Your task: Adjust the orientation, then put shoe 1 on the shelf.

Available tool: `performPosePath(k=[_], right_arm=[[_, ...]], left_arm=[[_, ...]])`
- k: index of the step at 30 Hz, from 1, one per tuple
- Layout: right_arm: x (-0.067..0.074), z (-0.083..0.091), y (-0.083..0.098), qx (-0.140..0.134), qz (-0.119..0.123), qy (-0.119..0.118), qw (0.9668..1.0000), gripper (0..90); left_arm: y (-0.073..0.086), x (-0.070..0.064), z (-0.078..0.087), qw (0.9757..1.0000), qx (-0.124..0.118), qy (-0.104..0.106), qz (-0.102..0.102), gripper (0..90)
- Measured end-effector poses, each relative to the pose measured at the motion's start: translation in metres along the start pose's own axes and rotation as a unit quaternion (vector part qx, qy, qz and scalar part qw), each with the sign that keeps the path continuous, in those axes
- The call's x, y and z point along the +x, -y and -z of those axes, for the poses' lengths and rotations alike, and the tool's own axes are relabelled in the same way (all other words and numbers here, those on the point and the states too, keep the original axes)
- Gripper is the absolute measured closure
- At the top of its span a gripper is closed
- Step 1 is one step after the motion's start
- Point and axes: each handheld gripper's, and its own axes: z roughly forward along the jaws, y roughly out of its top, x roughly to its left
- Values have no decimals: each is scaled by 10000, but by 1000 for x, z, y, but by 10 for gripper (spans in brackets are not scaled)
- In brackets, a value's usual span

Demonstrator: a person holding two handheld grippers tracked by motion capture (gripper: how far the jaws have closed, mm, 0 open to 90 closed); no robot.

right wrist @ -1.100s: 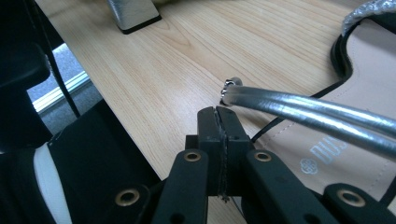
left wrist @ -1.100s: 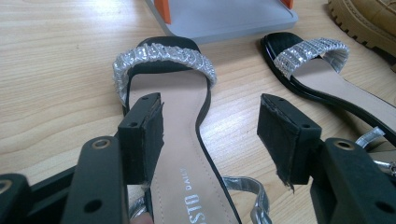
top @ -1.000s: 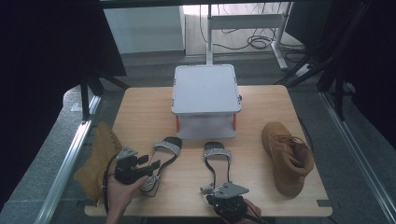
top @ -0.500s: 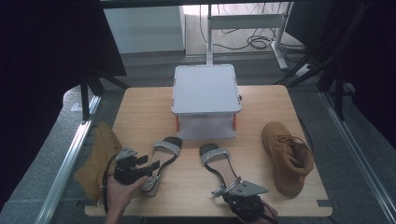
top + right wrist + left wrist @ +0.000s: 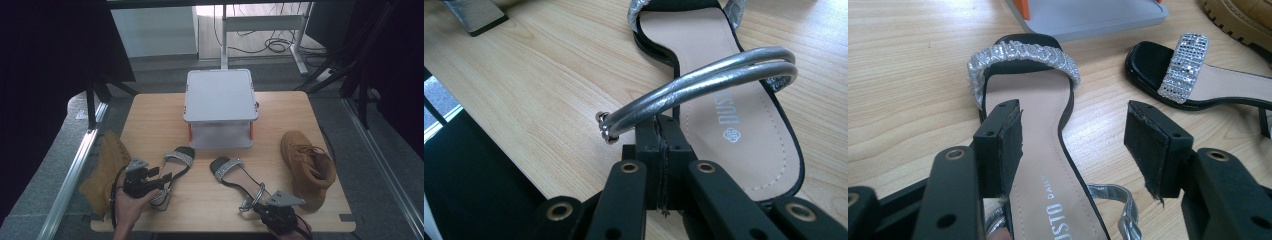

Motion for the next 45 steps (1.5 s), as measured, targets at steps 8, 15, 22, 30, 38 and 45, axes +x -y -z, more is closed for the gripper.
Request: performPosePath(k=[8,15,22,30,38,45], right_arm=[[-6,21,0,-289,-89,-114,9995,878],[-16,36,-3,-467,-161,-61,9988,864],[-18,38,-13,-503,-76,15,9987,740],[-29,29,-37,-453,-27,-58,9990,613],[-26,12,-64,-228,250,-172,9993,553],[-30,4,-76,-44,280,-207,9994,522]], left_arm=[[0,0,3,10000,-32,5,-1,400],[-2,-2,7,9999,-102,97,78,396],[-8,-5,5,9999,27,84,-64,379],[-33,-7,-4,9989,375,-116,-265,365],[-52,-2,-32,9891,1308,-587,-344,355],[-43,-1,-49,9763,1949,-899,-263,319]])
